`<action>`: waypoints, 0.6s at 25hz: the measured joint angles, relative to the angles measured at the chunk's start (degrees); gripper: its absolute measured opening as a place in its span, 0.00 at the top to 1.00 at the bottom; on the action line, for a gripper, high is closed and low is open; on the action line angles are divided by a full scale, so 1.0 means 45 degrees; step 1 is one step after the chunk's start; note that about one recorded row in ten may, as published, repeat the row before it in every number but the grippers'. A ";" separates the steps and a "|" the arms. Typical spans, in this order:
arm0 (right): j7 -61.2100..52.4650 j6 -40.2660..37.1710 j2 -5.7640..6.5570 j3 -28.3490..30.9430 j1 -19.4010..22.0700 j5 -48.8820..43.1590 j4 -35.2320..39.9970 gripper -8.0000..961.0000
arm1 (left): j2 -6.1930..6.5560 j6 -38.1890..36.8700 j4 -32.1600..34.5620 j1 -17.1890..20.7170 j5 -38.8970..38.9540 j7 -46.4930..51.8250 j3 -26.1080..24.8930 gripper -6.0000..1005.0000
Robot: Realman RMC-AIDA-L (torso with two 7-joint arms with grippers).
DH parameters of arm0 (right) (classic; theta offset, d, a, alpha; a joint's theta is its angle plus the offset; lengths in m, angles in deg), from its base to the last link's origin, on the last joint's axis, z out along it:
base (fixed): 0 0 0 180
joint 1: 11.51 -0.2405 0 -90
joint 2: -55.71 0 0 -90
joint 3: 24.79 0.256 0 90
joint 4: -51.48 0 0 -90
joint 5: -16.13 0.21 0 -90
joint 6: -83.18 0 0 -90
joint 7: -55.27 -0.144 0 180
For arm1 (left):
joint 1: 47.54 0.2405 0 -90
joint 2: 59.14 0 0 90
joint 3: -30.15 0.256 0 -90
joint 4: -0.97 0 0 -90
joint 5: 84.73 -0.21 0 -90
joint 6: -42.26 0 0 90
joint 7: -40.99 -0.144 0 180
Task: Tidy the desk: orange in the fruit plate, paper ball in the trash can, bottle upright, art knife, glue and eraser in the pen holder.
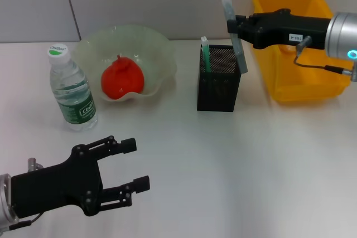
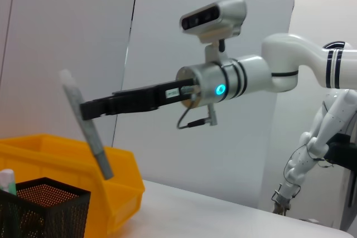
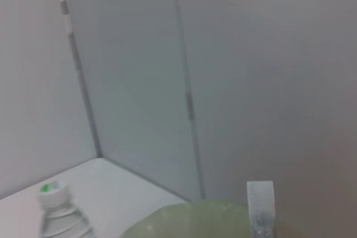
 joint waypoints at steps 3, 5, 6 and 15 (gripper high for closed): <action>0.0489 0.0702 0.0012 -0.0066 -0.0250 0.0530 0.0856 0.85 | 0.0000 0.0000 0.0000 0.0001 -0.0037 -0.0034 0.0010 0.21; 0.0590 0.0774 0.0012 -0.0067 -0.0288 0.0714 0.0963 0.85 | 0.0000 0.0000 0.0000 0.0001 -0.0041 -0.0049 0.0019 0.21; 0.0752 0.0799 0.0015 -0.0063 -0.0308 0.1184 0.1038 0.85 | 0.0010 0.0000 0.0002 0.0001 -0.0043 -0.0056 0.0020 0.21; 0.1606 0.1208 0.0005 -0.0039 -0.0413 0.2393 0.1626 0.85 | 0.0092 -0.0140 0.0020 0.0000 -0.0047 -0.0065 0.0010 0.21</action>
